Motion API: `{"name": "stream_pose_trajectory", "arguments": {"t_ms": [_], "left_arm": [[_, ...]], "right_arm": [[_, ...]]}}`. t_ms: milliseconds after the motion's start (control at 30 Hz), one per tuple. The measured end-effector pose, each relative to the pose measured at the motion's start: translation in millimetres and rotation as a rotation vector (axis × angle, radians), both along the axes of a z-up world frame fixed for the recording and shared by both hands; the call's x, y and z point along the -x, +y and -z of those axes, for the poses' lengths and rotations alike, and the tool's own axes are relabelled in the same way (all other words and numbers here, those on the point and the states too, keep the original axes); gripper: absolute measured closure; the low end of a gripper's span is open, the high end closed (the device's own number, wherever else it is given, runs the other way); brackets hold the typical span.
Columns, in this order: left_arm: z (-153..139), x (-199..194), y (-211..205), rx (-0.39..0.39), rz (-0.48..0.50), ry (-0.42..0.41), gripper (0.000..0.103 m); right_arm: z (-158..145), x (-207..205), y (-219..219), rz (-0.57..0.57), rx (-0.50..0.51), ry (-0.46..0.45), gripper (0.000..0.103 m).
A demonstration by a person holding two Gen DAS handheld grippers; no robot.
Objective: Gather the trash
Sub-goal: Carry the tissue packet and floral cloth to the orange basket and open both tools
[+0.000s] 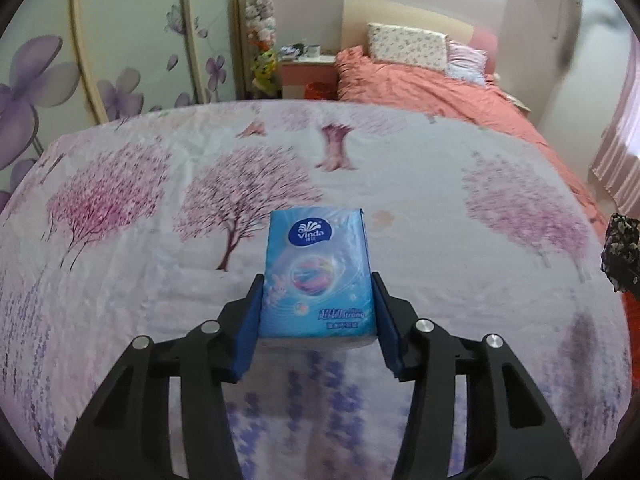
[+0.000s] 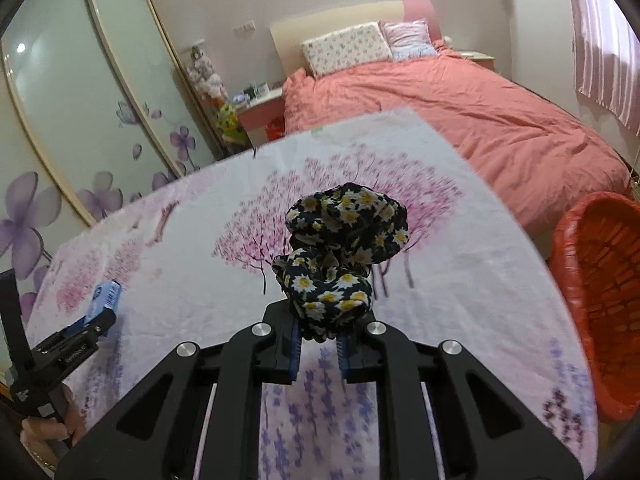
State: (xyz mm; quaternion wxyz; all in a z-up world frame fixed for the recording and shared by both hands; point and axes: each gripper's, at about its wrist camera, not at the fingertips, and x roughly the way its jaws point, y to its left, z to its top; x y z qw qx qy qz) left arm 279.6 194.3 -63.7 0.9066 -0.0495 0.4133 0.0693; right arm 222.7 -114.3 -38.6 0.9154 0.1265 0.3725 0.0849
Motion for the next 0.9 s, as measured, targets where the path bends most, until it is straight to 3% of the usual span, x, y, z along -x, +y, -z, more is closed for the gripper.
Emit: {"name": "stream_pose_trajectory", "arguments": {"t_ms": [267,500,900], "left_arm": [[-44.2,24.2,-57.9,0.042,0.134,-0.090,0.053],[-72.1,43.5,-127.1,0.076,0.276,-0.143,0.053],[-85.8,58.7,-251.5,0.158,0.526,-0.164,0.053]], "right_arm": [[-31.6,38.4,-30.2,0.038,-0.018,-0.074,0.089],[-41.4,64.5,-62.9,0.105,-0.020,-0.099,0.089],[-41.0,92.5,-140.6,0.269,-0.014,-0.135,0.089]]}}
